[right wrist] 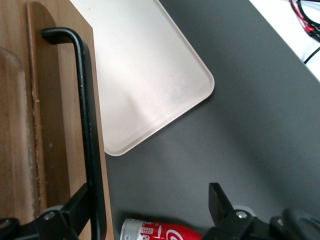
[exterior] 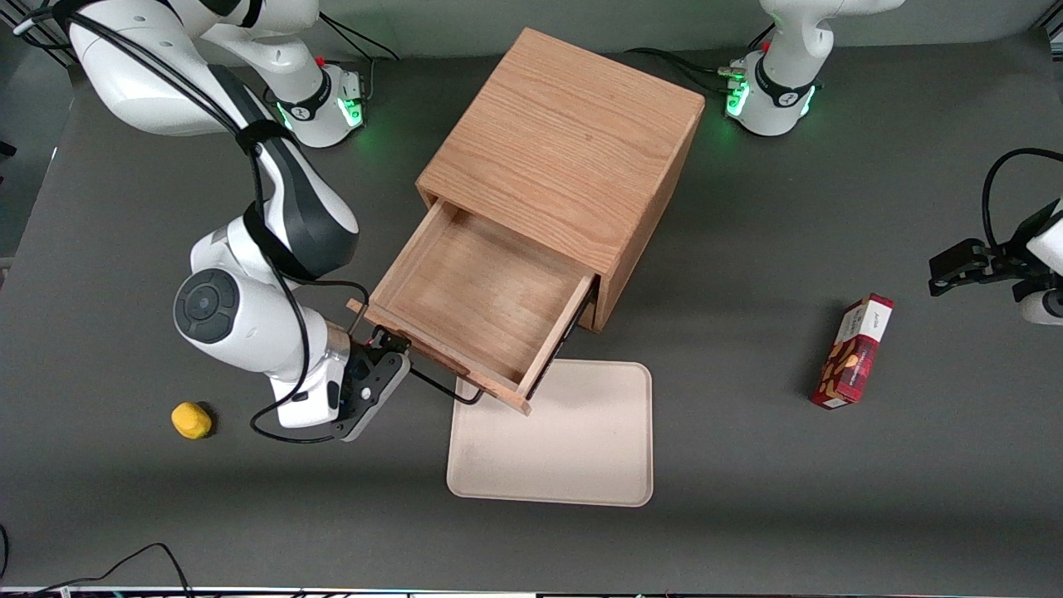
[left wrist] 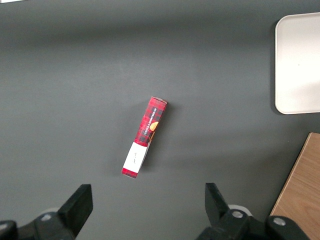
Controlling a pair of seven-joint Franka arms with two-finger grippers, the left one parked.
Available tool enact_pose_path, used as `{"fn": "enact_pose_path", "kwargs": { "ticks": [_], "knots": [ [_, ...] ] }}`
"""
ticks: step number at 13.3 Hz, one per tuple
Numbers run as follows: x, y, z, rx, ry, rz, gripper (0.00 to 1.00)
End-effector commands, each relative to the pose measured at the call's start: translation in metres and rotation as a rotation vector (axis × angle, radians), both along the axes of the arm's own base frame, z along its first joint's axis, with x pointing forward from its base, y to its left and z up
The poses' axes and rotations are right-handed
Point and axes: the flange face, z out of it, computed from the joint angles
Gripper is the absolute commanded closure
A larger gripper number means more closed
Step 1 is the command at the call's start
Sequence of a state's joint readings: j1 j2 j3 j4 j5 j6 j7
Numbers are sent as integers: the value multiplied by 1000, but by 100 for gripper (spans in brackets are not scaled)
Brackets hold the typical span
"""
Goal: Open upper drawer
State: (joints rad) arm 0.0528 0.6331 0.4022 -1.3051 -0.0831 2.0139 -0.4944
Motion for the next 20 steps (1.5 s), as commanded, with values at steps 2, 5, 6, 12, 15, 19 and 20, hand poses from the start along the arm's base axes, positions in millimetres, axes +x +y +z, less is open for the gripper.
{"fn": "enact_pose_path", "kwargs": {
  "ticks": [2,5,6,12,15,19,20],
  "knots": [
    [13,-16,9,16,-14,12,0],
    [16,-21,19,57,-17,-20,0],
    [17,-22,23,58,-23,-22,0],
    [14,-92,100,66,-80,-144,0],
    [-4,-144,153,25,-140,-207,0],
    [-73,-208,194,-40,-29,-372,0],
    [-96,-214,203,-52,12,-502,0]
  ]
}}
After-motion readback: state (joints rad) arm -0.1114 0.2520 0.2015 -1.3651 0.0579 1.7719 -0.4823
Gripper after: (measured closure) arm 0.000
